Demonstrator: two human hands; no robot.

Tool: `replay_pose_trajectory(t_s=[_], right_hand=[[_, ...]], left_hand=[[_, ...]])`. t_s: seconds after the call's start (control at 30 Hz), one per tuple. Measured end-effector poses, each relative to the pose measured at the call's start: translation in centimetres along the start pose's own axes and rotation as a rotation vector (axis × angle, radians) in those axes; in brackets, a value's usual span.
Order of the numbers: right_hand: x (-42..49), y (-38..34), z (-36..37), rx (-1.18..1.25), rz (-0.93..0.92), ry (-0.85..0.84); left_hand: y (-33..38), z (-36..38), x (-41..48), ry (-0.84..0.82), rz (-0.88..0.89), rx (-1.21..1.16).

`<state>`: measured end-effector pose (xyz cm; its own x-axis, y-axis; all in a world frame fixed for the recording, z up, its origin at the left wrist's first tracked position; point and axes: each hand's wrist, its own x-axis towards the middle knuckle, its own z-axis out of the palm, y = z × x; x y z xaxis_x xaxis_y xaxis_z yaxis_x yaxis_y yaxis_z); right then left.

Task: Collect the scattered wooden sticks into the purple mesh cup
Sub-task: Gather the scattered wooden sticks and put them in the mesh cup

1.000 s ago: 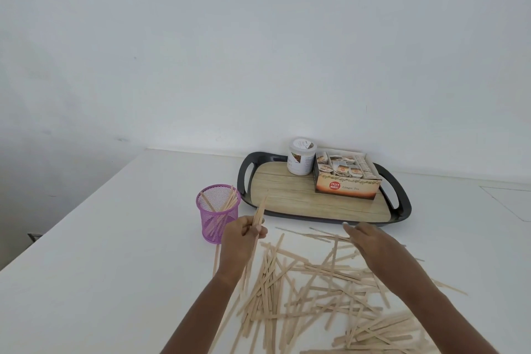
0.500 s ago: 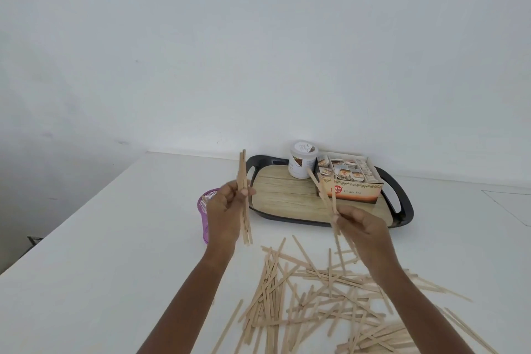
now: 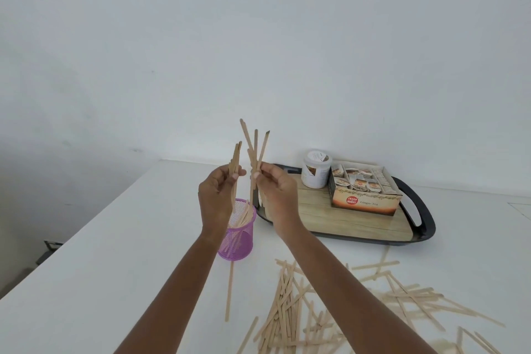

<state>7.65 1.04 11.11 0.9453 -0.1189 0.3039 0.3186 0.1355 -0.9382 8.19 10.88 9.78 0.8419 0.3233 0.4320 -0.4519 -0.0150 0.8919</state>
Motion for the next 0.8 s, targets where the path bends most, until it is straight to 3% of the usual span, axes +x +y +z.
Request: replay_pose_trajectory(t_s=[0.2, 0.47, 0.8], right_hand=[[1.5, 2.7, 2.3, -0.043, 0.004, 0.023], [0.7, 6.0, 3.6, -0.07, 0.225, 0.032], [0.2, 5.6, 1.0, -0.417, 0.195, -0.067]], left_hand=[[-2.1, -0.5, 0.1, 0.063, -0.063, 0.129], [-3.7, -0.6, 0.0, 0.055, -0.091, 0.227], [-4.1, -1.3, -1.2, -0.078, -0.117, 0.281]])
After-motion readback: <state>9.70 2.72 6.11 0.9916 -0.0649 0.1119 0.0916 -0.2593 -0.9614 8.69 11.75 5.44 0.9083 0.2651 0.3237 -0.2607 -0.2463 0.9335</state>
